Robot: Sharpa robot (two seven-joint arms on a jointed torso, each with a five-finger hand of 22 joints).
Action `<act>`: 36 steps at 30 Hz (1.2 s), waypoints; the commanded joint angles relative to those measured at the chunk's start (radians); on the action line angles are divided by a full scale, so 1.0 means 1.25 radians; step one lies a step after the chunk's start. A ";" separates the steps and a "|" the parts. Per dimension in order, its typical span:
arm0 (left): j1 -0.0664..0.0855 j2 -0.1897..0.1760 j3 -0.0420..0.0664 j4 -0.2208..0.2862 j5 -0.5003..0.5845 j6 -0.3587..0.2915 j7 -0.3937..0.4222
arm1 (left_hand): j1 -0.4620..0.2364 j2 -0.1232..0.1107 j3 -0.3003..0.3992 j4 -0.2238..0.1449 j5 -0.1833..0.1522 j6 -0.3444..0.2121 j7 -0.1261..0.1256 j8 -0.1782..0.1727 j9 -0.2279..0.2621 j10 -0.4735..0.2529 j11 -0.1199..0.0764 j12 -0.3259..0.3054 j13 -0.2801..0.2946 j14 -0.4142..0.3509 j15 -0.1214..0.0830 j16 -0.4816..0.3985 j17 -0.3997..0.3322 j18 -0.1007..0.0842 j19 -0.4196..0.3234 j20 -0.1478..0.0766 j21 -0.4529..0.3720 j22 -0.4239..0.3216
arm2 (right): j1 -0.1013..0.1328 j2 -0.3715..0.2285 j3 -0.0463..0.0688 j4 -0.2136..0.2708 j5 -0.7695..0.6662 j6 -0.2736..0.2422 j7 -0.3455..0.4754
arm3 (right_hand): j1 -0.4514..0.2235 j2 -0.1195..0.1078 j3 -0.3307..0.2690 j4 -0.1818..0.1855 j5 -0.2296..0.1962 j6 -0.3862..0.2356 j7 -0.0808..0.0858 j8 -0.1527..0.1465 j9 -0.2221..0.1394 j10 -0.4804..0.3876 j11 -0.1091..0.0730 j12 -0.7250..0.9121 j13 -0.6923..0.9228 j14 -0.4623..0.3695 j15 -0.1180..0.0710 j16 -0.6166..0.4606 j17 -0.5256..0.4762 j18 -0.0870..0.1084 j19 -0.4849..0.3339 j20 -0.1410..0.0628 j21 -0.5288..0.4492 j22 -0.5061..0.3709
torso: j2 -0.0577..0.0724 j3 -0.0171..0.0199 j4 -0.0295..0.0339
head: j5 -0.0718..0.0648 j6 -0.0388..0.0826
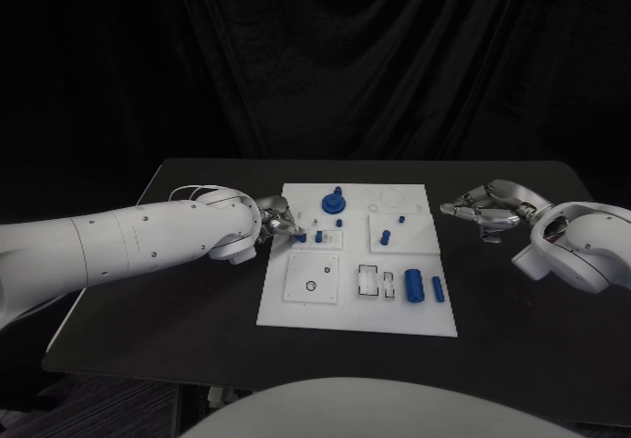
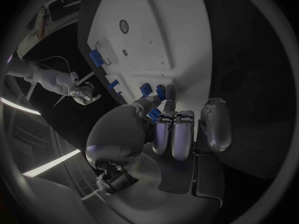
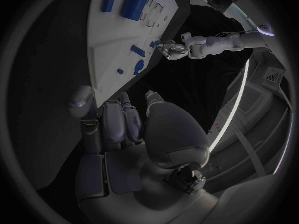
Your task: Assemble the parts on the task board
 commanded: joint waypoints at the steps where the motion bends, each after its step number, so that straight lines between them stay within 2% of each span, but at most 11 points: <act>1: -0.009 0.002 -0.004 0.005 0.004 0.018 0.007 | -0.003 0.006 0.012 -0.006 -0.026 -0.003 -0.006 -0.005 -0.002 0.083 0.003 0.003 0.211 0.083 0.000 0.002 0.211 0.005 -0.007 0.000 -0.006 0.014 | -0.003 0.000 0.000 0.000 -0.003 0.007 -0.010 | 0.006 0.001 -0.003 0.000 0.005 0.005 -0.002 0.001 -0.001 -0.005 -0.001 -0.006 0.008 -0.003 0.003 -0.002 -0.001 0.012 -0.005 0.000 -0.005 0.015 | 0.000 -0.0001 -0.0004 | 0.000 0.000; 3: -0.009 0.002 -0.004 0.006 0.004 0.019 0.008 | -0.004 0.006 0.012 -0.005 -0.034 -0.003 -0.006 -0.006 -0.002 0.083 0.003 0.003 0.211 0.083 0.000 0.002 0.211 0.005 -0.007 0.000 -0.007 0.014 | -0.004 0.001 0.000 -0.001 -0.003 0.007 -0.011 | 0.006 0.001 -0.003 0.000 0.005 0.005 -0.002 0.001 -0.001 -0.005 -0.001 -0.006 0.008 -0.003 0.003 -0.002 -0.001 0.012 -0.005 0.000 -0.005 0.015 | 0.000 -0.0001 -0.0004 | 0.000 0.000; 5: -0.009 0.002 -0.004 0.006 0.004 0.019 0.009 | -0.008 0.006 0.008 0.000 -0.058 -0.003 -0.006 -0.006 -0.002 0.083 0.003 0.003 0.211 0.083 0.000 0.002 0.211 0.005 -0.007 0.000 -0.008 0.014 | -0.005 0.001 0.000 -0.001 -0.003 0.008 -0.011 | 0.006 0.001 -0.003 0.000 0.005 0.005 -0.002 0.001 -0.001 -0.005 -0.001 -0.006 0.008 -0.003 0.003 -0.002 -0.001 0.012 -0.005 0.000 -0.005 0.015 | 0.000 0.0001 -0.0001 | 0.000 0.000; 7: -0.009 0.002 -0.004 0.007 0.004 0.019 0.010 | -0.014 0.006 -0.001 0.009 -0.095 -0.002 -0.007 -0.007 -0.003 0.083 0.003 0.003 0.211 0.083 0.000 0.002 0.211 0.005 -0.007 0.001 -0.010 0.014 | -0.006 0.001 0.000 -0.001 -0.003 0.009 -0.012 | 0.006 0.001 -0.003 0.000 0.005 0.005 -0.002 0.001 -0.001 -0.005 -0.001 -0.006 0.008 -0.003 0.003 -0.002 -0.001 0.012 -0.005 0.000 -0.005 0.015 | 0.000 0.0002 0.0001 | 0.000 0.000; 9: -0.010 0.002 -0.004 0.008 0.004 0.019 0.011 | -0.018 0.007 -0.007 0.015 -0.111 -0.002 -0.007 -0.008 -0.005 0.083 0.003 0.003 0.211 0.083 0.000 0.002 0.211 0.005 -0.008 0.000 -0.011 0.014 | -0.006 0.001 0.000 -0.001 -0.003 0.010 -0.012 | 0.007 0.001 -0.004 -0.001 0.006 0.006 -0.002 0.001 -0.001 -0.005 -0.001 -0.006 0.008 -0.004 0.003 -0.003 -0.002 0.012 -0.006 0.000 -0.007 0.014 | 0.000 0.0002 0.0001 | 0.001 0.000; 13: -0.010 0.002 -0.004 0.008 0.004 0.017 0.014 | -0.034 0.006 -0.038 0.042 -0.152 -0.002 -0.005 -0.013 -0.011 0.083 0.004 0.003 0.211 0.083 0.001 0.002 0.211 0.006 -0.008 0.001 -0.014 0.014 | -0.007 0.001 0.000 -0.001 -0.003 0.011 -0.012 | 0.007 0.001 -0.004 -0.001 0.006 0.006 -0.002 0.001 -0.001 -0.006 -0.001 -0.007 0.006 -0.004 0.003 -0.003 -0.002 0.012 -0.006 0.000 -0.008 0.013 | 0.000 0.0000 0.0003 | 0.001 0.000; 17: -0.010 0.002 -0.004 0.007 0.004 0.017 0.015 | -0.050 0.003 -0.075 0.074 -0.174 -0.002 -0.003 -0.020 -0.019 0.083 0.007 0.003 0.211 0.083 0.003 0.002 0.211 0.006 -0.008 0.003 -0.017 0.015 | -0.007 0.001 0.000 -0.002 -0.003 0.012 -0.013 | 0.007 0.001 -0.004 -0.001 0.006 0.006 -0.002 0.001 -0.001 -0.007 -0.001 -0.007 0.006 -0.004 0.003 -0.004 -0.003 0.013 -0.007 0.000 -0.010 0.013 | 0.000 -0.0002 0.0002 | 0.000 0.000; 21: -0.010 0.003 -0.004 0.006 0.004 0.019 0.015 | -0.052 0.004 -0.085 0.083 -0.177 -0.002 -0.002 -0.022 -0.021 0.083 0.007 0.003 0.211 0.083 0.003 0.002 0.211 0.006 -0.008 0.003 -0.018 0.015 | -0.007 0.001 0.000 -0.002 -0.003 0.012 -0.013 | 0.007 0.001 -0.004 -0.001 0.006 0.006 -0.002 0.001 -0.001 -0.007 -0.001 -0.007 0.006 -0.004 0.003 -0.004 -0.003 0.013 -0.007 0.000 -0.010 0.013 | 0.000 -0.0003 -0.0004 | 0.001 0.000; 25: -0.010 0.003 -0.004 0.005 0.004 0.022 0.015 | -0.042 0.005 -0.090 0.082 -0.164 -0.003 -0.003 -0.024 -0.024 0.083 0.007 0.003 0.211 0.083 0.003 0.002 0.211 0.006 -0.008 0.003 -0.019 0.015 | -0.007 0.001 0.000 -0.002 -0.003 0.013 -0.014 | 0.007 0.001 -0.004 -0.001 0.006 0.006 -0.002 0.001 -0.001 -0.007 -0.001 -0.007 0.006 -0.004 0.003 -0.004 -0.003 0.013 -0.007 0.000 -0.010 0.013 | 0.000 0.0001 0.0007 | -0.001 0.000; 34: -0.010 0.007 -0.004 0.003 0.004 0.029 0.016 | -0.005 0.011 -0.092 0.067 -0.110 -0.002 -0.005 -0.027 -0.029 0.083 0.005 0.003 0.211 0.083 0.002 0.002 0.211 0.006 -0.007 0.002 -0.020 0.018 | -0.007 0.000 0.000 -0.001 -0.005 0.015 -0.017 | 0.008 0.001 -0.004 -0.001 0.006 0.006 -0.002 0.001 -0.001 -0.007 -0.002 -0.007 0.005 -0.004 0.003 -0.005 -0.003 0.013 -0.008 0.000 -0.012 0.012 | 0.001 -0.0001 -0.0004 | 0.001 0.000; 36: -0.010 0.007 -0.004 0.002 0.004 0.030 0.017 | 0.011 0.012 -0.085 0.056 -0.066 -0.002 -0.005 -0.028 -0.030 0.083 0.004 0.003 0.211 0.083 0.001 0.002 0.211 0.006 -0.007 0.001 -0.022 0.018 | -0.007 0.000 0.000 -0.001 -0.005 0.016 -0.017 | 0.008 0.001 -0.005 -0.001 0.007 0.006 -0.002 0.001 -0.001 -0.008 -0.001 -0.007 0.005 -0.005 0.003 -0.005 -0.004 0.013 -0.008 0.000 -0.014 0.011 | 0.001 0.0000 -0.0003 | 0.001 0.000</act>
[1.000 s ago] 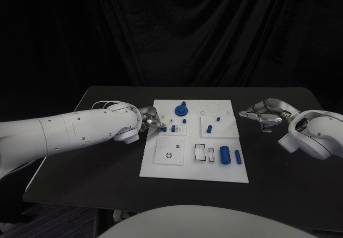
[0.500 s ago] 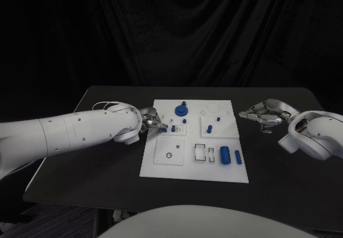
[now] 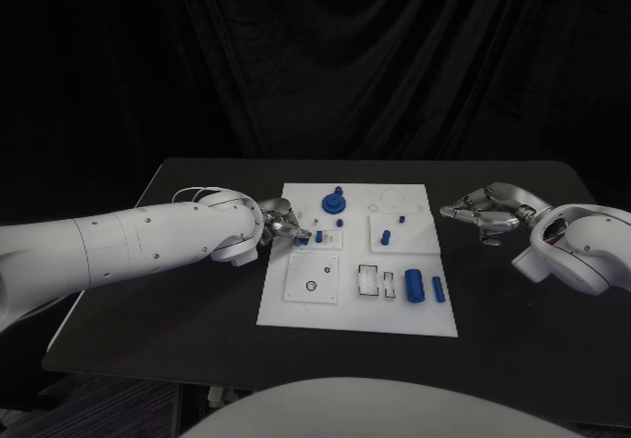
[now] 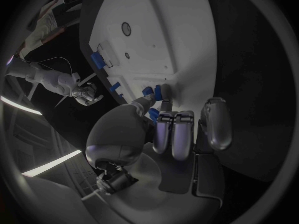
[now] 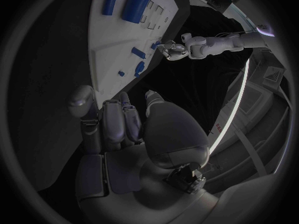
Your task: Assemble the parts on the task board
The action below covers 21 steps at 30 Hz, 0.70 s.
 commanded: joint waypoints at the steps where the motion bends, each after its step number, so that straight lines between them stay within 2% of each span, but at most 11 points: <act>1: -0.006 0.003 -0.004 -0.001 0.004 0.025 0.008 | 0.022 0.003 0.011 -0.016 0.043 -0.004 -0.002 -0.003 -0.011 0.083 0.004 0.003 0.211 0.083 0.001 0.002 0.211 0.006 -0.003 -0.002 -0.005 0.020 | -0.002 -0.001 0.000 0.001 -0.004 0.009 -0.014 | 0.008 0.001 -0.005 -0.001 0.004 0.006 -0.002 0.001 -0.001 -0.005 0.001 -0.004 0.004 -0.005 0.003 -0.005 -0.001 0.013 -0.008 0.000 -0.004 0.011 | 0.000 0.0001 -0.0004 | -0.001 0.000; 5: -0.006 0.003 -0.004 -0.001 0.004 0.023 0.010 | 0.038 -0.002 0.033 -0.037 0.107 0.000 -0.002 0.003 -0.005 0.083 0.003 0.003 0.211 0.083 0.000 0.002 0.211 0.006 -0.002 -0.003 -0.005 0.023 | -0.002 -0.002 0.000 0.001 -0.005 0.009 -0.015 | 0.008 0.001 -0.005 -0.001 0.004 0.006 -0.002 0.001 -0.001 -0.005 0.001 -0.004 0.004 -0.005 0.003 -0.005 -0.001 0.013 -0.008 0.000 -0.004 0.011 | 0.000 0.0000 -0.0002 | -0.003 0.000; 9: -0.006 0.002 -0.004 0.000 0.004 0.014 0.012 | 0.039 -0.005 0.048 -0.047 0.135 0.002 -0.003 0.009 0.001 0.083 0.002 0.003 0.211 0.083 -0.001 0.002 0.211 0.005 0.001 -0.004 -0.003 0.026 | -0.002 -0.003 0.000 0.001 -0.005 0.009 -0.015 | 0.008 0.001 -0.005 -0.001 0.004 0.006 -0.002 0.001 -0.001 -0.005 0.001 -0.004 0.004 -0.005 0.003 -0.005 -0.001 0.013 -0.008 0.000 -0.004 0.011 | 0.000 0.0002 0.0004 | -0.003 0.000; 16: -0.006 -0.003 -0.004 0.003 0.004 -0.025 0.019 | 0.039 -0.012 0.063 -0.058 0.155 0.005 -0.004 0.015 0.007 0.083 0.001 0.003 0.211 0.083 -0.002 0.002 0.211 0.004 0.004 -0.005 -0.001 0.030 | -0.002 -0.004 0.000 0.001 -0.006 0.008 -0.015 | 0.008 0.001 -0.005 -0.001 0.004 0.006 -0.002 0.001 -0.001 -0.005 0.001 -0.004 0.004 -0.005 0.003 -0.005 -0.001 0.013 -0.008 0.000 -0.004 0.011 | 0.000 0.0003 -0.0007 | -0.004 0.000; 21: -0.006 -0.011 -0.004 0.009 0.004 -0.052 0.021 | 0.037 -0.014 0.065 -0.060 0.156 0.007 -0.005 0.017 0.008 0.083 0.001 0.003 0.211 0.083 -0.002 0.002 0.211 0.003 0.007 -0.005 0.002 0.033 | -0.002 -0.005 0.000 0.001 -0.006 0.007 -0.015 | 0.008 0.001 -0.005 -0.001 0.004 0.006 -0.002 0.001 -0.001 -0.005 0.001 -0.004 0.004 -0.005 0.003 -0.005 -0.001 0.013 -0.008 0.000 -0.004 0.011 | 0.000 -0.0003 -0.0003 | -0.005 0.000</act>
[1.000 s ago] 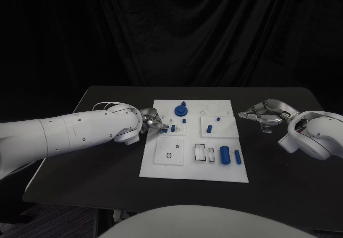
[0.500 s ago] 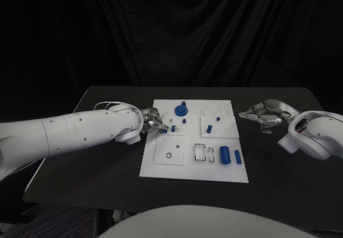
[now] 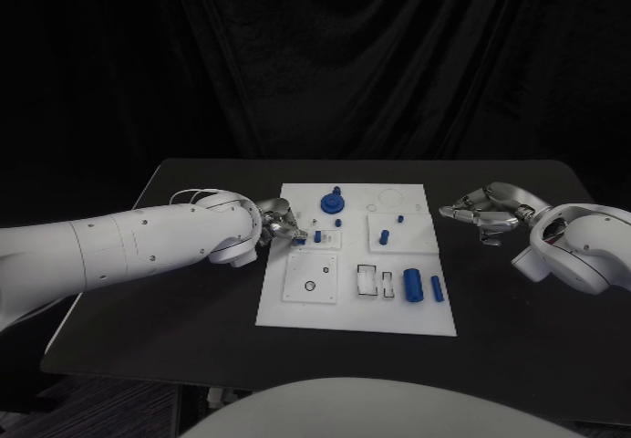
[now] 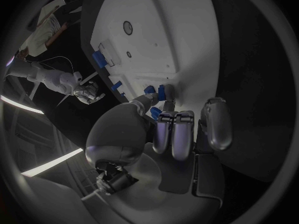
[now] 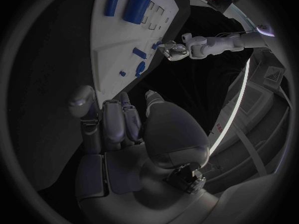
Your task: Assemble the parts on the task board
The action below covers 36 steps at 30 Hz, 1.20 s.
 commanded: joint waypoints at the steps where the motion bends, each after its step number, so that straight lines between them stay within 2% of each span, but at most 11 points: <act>1: -0.004 -0.004 -0.002 0.004 0.001 -0.037 0.005 | 0.001 -0.004 0.041 -0.034 0.002 0.004 -0.003 0.006 0.002 0.083 0.001 0.003 0.211 0.083 -0.002 0.002 0.211 0.003 0.004 -0.002 0.005 0.033 | -0.002 -0.002 0.000 0.000 -0.004 0.005 -0.012 | 0.008 0.001 -0.005 -0.001 0.004 0.006 -0.002 0.001 -0.001 -0.005 0.001 -0.004 0.004 -0.005 0.003 -0.005 -0.001 0.013 -0.008 0.000 -0.004 0.011 | 0.000 -0.0007 -0.0002 | 0.000 0.000; 7: -0.004 -0.006 -0.002 0.005 0.001 -0.050 0.004 | -0.002 -0.006 0.043 -0.035 -0.001 0.006 -0.004 0.007 0.003 0.083 0.000 0.003 0.211 0.083 -0.003 0.002 0.211 0.003 0.005 -0.002 0.006 0.035 | -0.002 -0.001 0.000 0.000 -0.004 0.005 -0.012 | 0.009 0.001 -0.006 -0.001 0.004 0.006 -0.002 0.001 -0.002 -0.005 0.001 -0.005 0.004 -0.005 0.003 -0.007 -0.002 0.013 -0.008 0.000 -0.006 0.010 | -0.001 -0.0012 0.0002 | -0.001 0.000; 11: -0.004 -0.005 -0.002 0.002 0.001 -0.043 -0.002 | -0.009 -0.007 0.046 -0.033 -0.021 0.006 -0.005 0.009 0.005 0.083 -0.001 0.003 0.211 0.083 -0.004 0.002 0.211 0.003 0.006 -0.003 0.005 0.036 | -0.002 0.000 0.000 0.000 -0.004 0.005 -0.012 | 0.009 0.001 -0.006 -0.001 0.004 0.006 -0.002 0.001 -0.002 -0.005 0.001 -0.005 0.004 -0.005 0.003 -0.007 -0.002 0.013 -0.008 0.000 -0.006 0.010 | -0.001 -0.0002 0.0004 | -0.002 0.000; 16: -0.004 0.001 -0.002 -0.007 0.001 -0.028 -0.013 | -0.018 -0.005 0.049 -0.028 -0.070 0.002 -0.005 0.009 0.007 0.083 -0.001 0.003 0.211 0.083 -0.004 0.002 0.211 0.004 0.006 -0.004 0.003 0.036 | -0.002 0.001 0.000 -0.001 -0.004 0.005 -0.012 | 0.009 0.001 -0.006 -0.001 0.004 0.006 -0.002 0.001 -0.002 -0.005 0.001 -0.005 0.004 -0.005 0.003 -0.007 -0.002 0.013 -0.008 0.000 -0.006 0.010 | 0.000 0.0005 0.0006 | 0.001 0.000; 18: -0.004 0.005 -0.002 -0.013 0.001 -0.023 -0.016 | -0.022 -0.002 0.047 -0.023 -0.101 0.001 -0.005 0.008 0.007 0.083 -0.001 0.003 0.211 0.083 -0.004 0.002 0.211 0.004 0.005 -0.004 0.001 0.035 | -0.002 0.001 0.000 -0.002 -0.004 0.005 -0.012 | 0.009 0.001 -0.006 -0.001 0.004 0.006 -0.002 0.001 -0.002 -0.005 0.001 -0.005 0.004 -0.005 0.003 -0.007 -0.002 0.013 -0.008 0.000 -0.006 0.010 | 0.000 0.0003 0.0007 | 0.001 0.000; 19: -0.004 0.007 -0.002 -0.016 0.001 -0.021 -0.016 | -0.023 -0.002 0.047 -0.022 -0.107 0.001 -0.005 0.008 0.007 0.083 -0.001 0.003 0.211 0.083 -0.004 0.002 0.211 0.004 0.006 -0.004 0.001 0.035 | -0.002 0.002 0.000 -0.002 -0.004 0.006 -0.012 | 0.009 0.001 -0.006 -0.001 0.004 0.006 -0.002 0.001 -0.002 -0.005 0.001 -0.005 0.004 -0.005 0.003 -0.007 -0.002 0.013 -0.008 0.000 -0.006 0.010 | 0.000 0.0002 0.0007 | 0.001 0.000; 20: -0.004 0.010 -0.002 -0.019 0.001 -0.020 -0.017 | -0.028 0.000 0.043 -0.015 -0.132 0.001 -0.005 0.008 0.007 0.083 -0.001 0.003 0.211 0.083 -0.004 0.002 0.211 0.004 0.005 -0.004 -0.001 0.035 | -0.002 0.002 0.000 -0.002 -0.004 0.006 -0.012 | 0.010 0.001 -0.006 -0.001 0.005 0.006 -0.002 0.001 -0.002 -0.006 0.002 -0.005 0.004 -0.006 0.003 -0.008 -0.003 0.014 -0.009 0.000 -0.008 0.010 | 0.000 0.0002 0.0006 | 0.001 0.000; 24: -0.004 0.016 -0.002 -0.026 0.001 -0.018 -0.016 | -0.029 0.002 0.041 -0.012 -0.144 0.001 -0.005 0.008 0.007 0.083 -0.001 0.003 0.211 0.083 -0.004 0.002 0.211 0.004 0.005 -0.004 -0.002 0.035 | -0.002 0.003 0.000 -0.002 -0.004 0.007 -0.011 | 0.010 0.001 -0.006 -0.001 0.005 0.006 -0.002 0.001 -0.002 -0.006 0.002 -0.005 0.004 -0.006 0.003 -0.008 -0.003 0.014 -0.009 0.000 -0.008 0.010 | 0.001 -0.0001 -0.0005 | 0.002 0.000; 27: -0.004 0.020 -0.002 -0.031 0.001 -0.017 -0.014 | -0.032 0.004 0.034 -0.004 -0.167 0.000 -0.005 0.007 0.006 0.083 0.000 0.003 0.211 0.083 -0.003 0.002 0.211 0.004 0.005 -0.003 -0.003 0.035 | -0.003 0.003 0.000 -0.002 -0.004 0.007 -0.011 | 0.010 0.001 -0.006 -0.001 0.005 0.006 -0.002 0.001 -0.002 -0.006 0.002 -0.005 0.004 -0.006 0.003 -0.008 -0.003 0.014 -0.009 0.000 -0.008 0.010 | 0.000 -0.0002 -0.0001 | 0.002 0.000; 36: -0.004 0.024 -0.002 -0.034 0.001 -0.013 -0.012 | -0.032 0.004 0.030 -0.001 -0.178 0.000 -0.005 0.006 0.005 0.083 0.000 0.003 0.211 0.083 -0.003 0.002 0.211 0.005 0.004 -0.003 -0.005 0.035 | -0.004 0.003 0.000 -0.003 -0.004 0.008 -0.011 | 0.010 0.001 -0.006 -0.001 0.005 0.006 -0.002 0.001 -0.002 -0.006 0.002 -0.005 0.004 -0.006 0.003 -0.008 -0.003 0.014 -0.009 0.000 -0.008 0.010 | 0.000 -0.0004 0.0001 | 0.001 0.000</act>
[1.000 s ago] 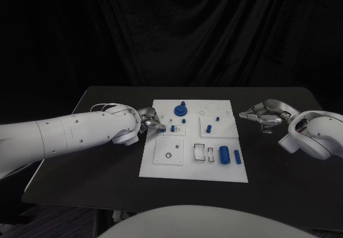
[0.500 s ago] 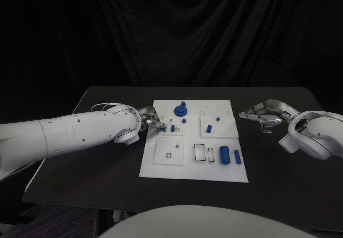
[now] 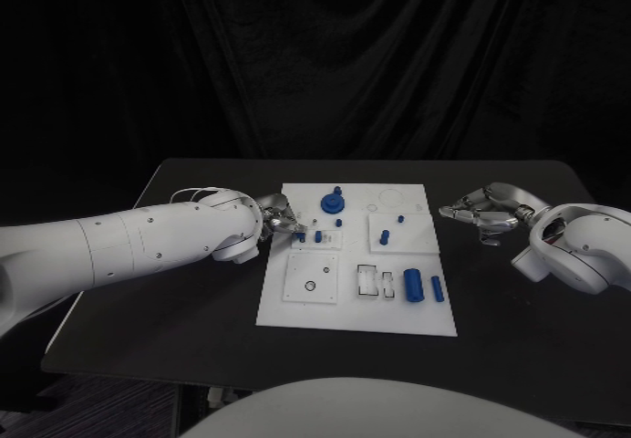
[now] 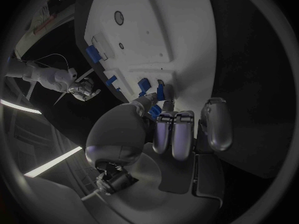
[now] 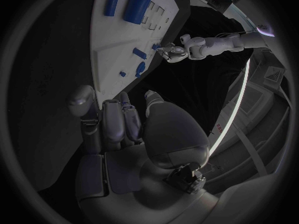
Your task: Assemble the parts on the task board
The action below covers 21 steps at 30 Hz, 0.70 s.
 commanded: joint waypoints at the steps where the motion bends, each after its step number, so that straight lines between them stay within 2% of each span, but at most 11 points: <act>1: -0.003 0.002 -0.003 0.001 0.002 0.018 -0.003 | -0.006 0.000 0.001 0.005 -0.005 -0.005 -0.001 -0.003 -0.002 0.083 0.000 0.003 0.211 0.083 -0.003 0.002 0.211 0.005 0.001 0.000 -0.006 0.035 | -0.003 0.000 0.000 -0.001 -0.003 0.006 -0.010 | 0.007 -0.002 -0.004 0.001 0.005 0.006 -0.002 0.001 -0.001 -0.006 0.002 -0.005 0.004 -0.003 0.001 -0.004 -0.001 0.014 -0.003 0.000 -0.003 0.010 | 0.000 -0.0004 -0.0001 | 0.001 0.000; 8: -0.003 0.000 -0.003 0.005 0.002 0.023 -0.003 | -0.014 -0.007 -0.021 0.017 -0.036 -0.008 0.001 -0.006 -0.005 0.083 0.002 0.003 0.211 0.083 -0.002 0.002 0.211 0.005 0.000 0.001 -0.009 0.035 | -0.006 0.000 0.000 -0.002 -0.003 0.007 -0.010 | 0.008 -0.002 -0.004 0.001 0.005 0.005 -0.002 0.001 -0.001 -0.006 0.002 -0.006 0.003 -0.003 0.001 -0.004 -0.001 0.014 -0.004 0.000 -0.005 0.009 | 0.000 0.0001 -0.0007 | 0.000 0.000; 21: -0.003 -0.010 -0.003 0.014 0.002 0.032 -0.008 | -0.009 -0.009 -0.027 0.016 -0.031 -0.008 0.000 -0.007 -0.006 0.083 0.001 0.003 0.211 0.083 -0.002 0.002 0.211 0.005 0.000 0.001 -0.011 0.035 | -0.008 -0.001 0.000 -0.002 -0.003 0.010 -0.014 | 0.008 -0.002 -0.005 0.001 0.006 0.005 -0.002 0.001 -0.001 -0.006 0.002 -0.005 0.003 -0.003 0.001 -0.004 -0.001 0.014 -0.004 0.000 -0.005 0.009 | 0.000 -0.0004 0.0001 | 0.001 0.000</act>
